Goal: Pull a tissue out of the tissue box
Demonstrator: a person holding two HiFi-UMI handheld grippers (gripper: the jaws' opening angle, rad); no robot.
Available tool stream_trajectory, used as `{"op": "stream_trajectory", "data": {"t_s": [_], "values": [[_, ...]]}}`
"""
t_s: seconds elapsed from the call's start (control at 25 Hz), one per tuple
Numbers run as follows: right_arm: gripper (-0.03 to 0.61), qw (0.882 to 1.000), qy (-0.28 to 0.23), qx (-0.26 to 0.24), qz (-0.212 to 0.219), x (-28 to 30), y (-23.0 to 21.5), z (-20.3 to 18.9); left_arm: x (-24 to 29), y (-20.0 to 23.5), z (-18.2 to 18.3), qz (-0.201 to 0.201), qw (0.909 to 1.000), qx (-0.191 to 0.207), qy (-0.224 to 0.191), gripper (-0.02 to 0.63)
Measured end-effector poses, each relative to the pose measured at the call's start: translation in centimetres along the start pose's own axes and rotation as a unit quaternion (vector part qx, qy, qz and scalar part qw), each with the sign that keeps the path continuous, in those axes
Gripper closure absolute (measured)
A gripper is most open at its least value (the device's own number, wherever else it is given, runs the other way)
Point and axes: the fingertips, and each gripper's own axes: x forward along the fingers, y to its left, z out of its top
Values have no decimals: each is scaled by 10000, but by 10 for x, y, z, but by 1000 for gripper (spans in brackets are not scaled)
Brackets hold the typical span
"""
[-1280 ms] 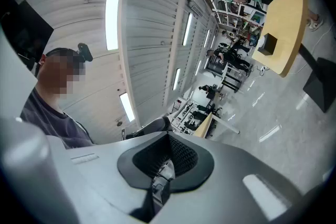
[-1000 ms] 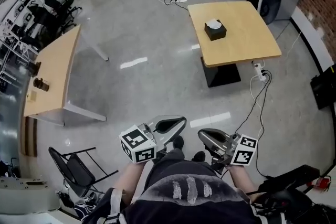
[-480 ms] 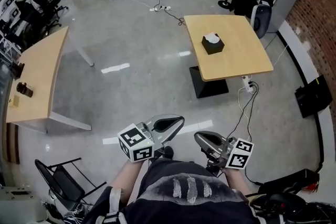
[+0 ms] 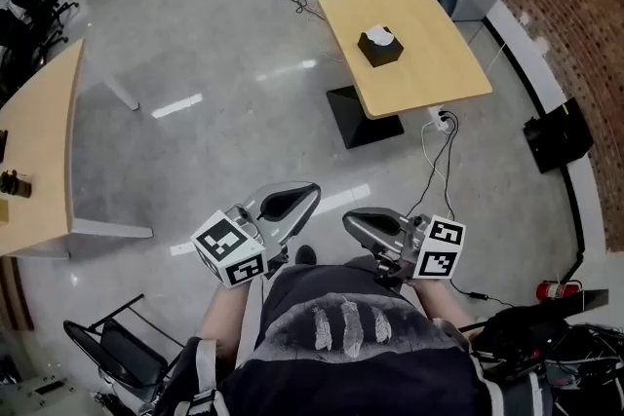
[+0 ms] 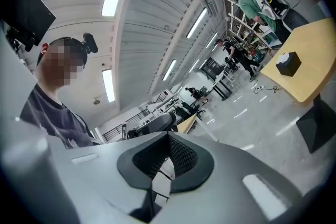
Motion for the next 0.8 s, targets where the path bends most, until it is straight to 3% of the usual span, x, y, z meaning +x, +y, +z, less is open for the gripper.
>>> {"op": "stream_trajectory", "data": {"t_s": [0.2, 0.36, 0.48, 0.64, 0.8], "values": [[581, 9996, 204, -200, 48, 18, 4, -2, -13, 16, 3, 35, 9998, -117, -146, 611], [581, 9999, 126, -85, -29, 24, -3, 0, -15, 23, 3, 1, 9999, -141, -93, 611], [581, 10000, -25, 35, -44, 16, -16, 7, -2, 24, 2, -7, 9999, -123, 3, 611], [581, 9997, 24, -246, -16, 7, -29, 20, 22, 28, 8, 64, 9999, 69, 80, 611], [581, 9998, 46, -200, 26, 10, -42, 30, 27, 33, 17, 212, 9997, 90, 7, 611]]}}
